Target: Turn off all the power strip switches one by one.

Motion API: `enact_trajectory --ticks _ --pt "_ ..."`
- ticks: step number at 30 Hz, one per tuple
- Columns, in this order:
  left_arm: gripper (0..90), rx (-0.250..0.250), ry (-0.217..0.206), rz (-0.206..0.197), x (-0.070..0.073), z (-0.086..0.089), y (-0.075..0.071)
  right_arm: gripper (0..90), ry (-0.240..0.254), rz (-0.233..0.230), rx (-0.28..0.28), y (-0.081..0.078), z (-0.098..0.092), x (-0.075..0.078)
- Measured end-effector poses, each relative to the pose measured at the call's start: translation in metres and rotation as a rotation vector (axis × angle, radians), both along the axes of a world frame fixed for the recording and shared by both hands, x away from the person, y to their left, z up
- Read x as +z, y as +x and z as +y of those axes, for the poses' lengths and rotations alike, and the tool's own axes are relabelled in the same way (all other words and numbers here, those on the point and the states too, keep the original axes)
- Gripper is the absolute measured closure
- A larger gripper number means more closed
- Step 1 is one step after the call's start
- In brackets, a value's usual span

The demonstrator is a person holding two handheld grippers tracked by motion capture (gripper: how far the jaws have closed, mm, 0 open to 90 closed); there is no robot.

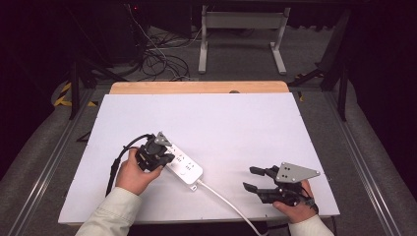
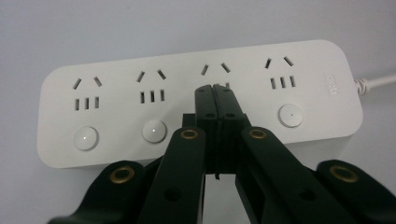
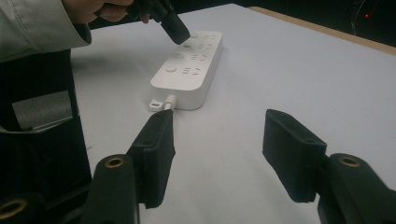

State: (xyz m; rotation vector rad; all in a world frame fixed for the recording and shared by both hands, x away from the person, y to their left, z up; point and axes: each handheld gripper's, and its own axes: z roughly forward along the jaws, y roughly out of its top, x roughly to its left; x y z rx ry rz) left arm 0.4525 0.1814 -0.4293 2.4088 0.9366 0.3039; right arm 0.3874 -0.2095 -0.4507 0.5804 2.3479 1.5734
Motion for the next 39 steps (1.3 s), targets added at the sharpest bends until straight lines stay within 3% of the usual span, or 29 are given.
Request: enact_trajectory --ticks 10,13,18,21,39 --pt "90.0 -0.011 0.002 0.020 -0.003 -0.002 0.000 44.4 -0.003 -0.003 0.000 0.000 0.000 0.000" --pt "90.0 -0.022 -0.012 0.043 -0.004 -0.003 0.002 44.5 -0.004 -0.003 0.000 0.000 0.000 0.000" --pt "90.0 -0.009 -0.008 0.051 -0.008 -0.003 0.004 44.5 -0.003 -0.004 0.001 0.000 0.000 0.000" --pt "90.0 -0.003 -0.026 0.060 -0.010 -0.002 0.004 44.5 -0.003 -0.004 0.002 0.000 0.000 0.000" --pt "90.0 0.001 -0.038 0.041 -0.015 -0.003 0.003 44.5 -0.007 -0.005 0.004 -0.001 0.000 0.000"
